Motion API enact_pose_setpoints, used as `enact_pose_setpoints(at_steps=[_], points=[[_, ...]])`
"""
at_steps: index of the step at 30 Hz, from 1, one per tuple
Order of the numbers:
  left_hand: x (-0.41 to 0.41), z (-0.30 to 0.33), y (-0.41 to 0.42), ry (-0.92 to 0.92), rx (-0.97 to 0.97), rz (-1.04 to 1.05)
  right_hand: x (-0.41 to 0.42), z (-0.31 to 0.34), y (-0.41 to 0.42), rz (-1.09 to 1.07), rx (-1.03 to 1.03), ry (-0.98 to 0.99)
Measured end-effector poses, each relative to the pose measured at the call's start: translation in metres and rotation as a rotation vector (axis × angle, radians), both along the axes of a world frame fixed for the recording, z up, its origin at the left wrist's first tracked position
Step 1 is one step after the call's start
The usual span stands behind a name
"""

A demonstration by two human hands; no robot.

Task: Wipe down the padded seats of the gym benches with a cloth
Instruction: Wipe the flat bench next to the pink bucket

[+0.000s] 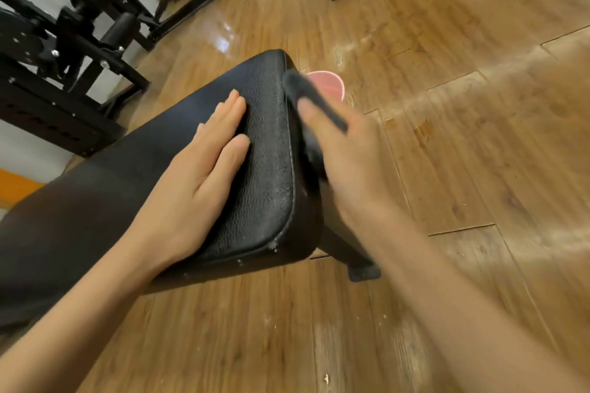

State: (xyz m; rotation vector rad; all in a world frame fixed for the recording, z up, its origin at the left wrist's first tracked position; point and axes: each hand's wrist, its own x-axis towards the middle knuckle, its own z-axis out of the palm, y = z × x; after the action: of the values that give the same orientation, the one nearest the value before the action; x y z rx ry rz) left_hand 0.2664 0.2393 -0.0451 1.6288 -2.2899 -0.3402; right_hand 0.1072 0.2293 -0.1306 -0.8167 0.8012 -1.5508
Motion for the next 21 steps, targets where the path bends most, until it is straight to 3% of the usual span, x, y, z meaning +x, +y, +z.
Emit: enact_pose_setpoints(at_steps=[3, 8, 10, 13, 15, 21], points=[[-0.005, 0.003, 0.005, 0.018, 0.045, 0.032, -0.002, 0.002, 0.003, 0.017, -0.094, -0.062], [-0.001, 0.005, 0.004, -0.019, 0.013, 0.017, 0.012, -0.002, 0.121, -0.124, -0.181, -0.078], [-0.001, 0.004, 0.004, -0.023, 0.01, 0.018, 0.01, -0.003, 0.092, -0.105, -0.157, -0.083], [-0.002, 0.005, 0.006, -0.032, 0.007, 0.029, 0.009, 0.008, 0.016, 0.016, 0.068, -0.135], [-0.003, 0.006, 0.007, -0.038, 0.009, 0.038, 0.007, 0.01, 0.011, 0.024, 0.029, -0.163], [-0.001, 0.004, 0.003, -0.041, -0.01, 0.02, 0.035, -0.004, 0.128, -0.245, -0.193, -0.001]])
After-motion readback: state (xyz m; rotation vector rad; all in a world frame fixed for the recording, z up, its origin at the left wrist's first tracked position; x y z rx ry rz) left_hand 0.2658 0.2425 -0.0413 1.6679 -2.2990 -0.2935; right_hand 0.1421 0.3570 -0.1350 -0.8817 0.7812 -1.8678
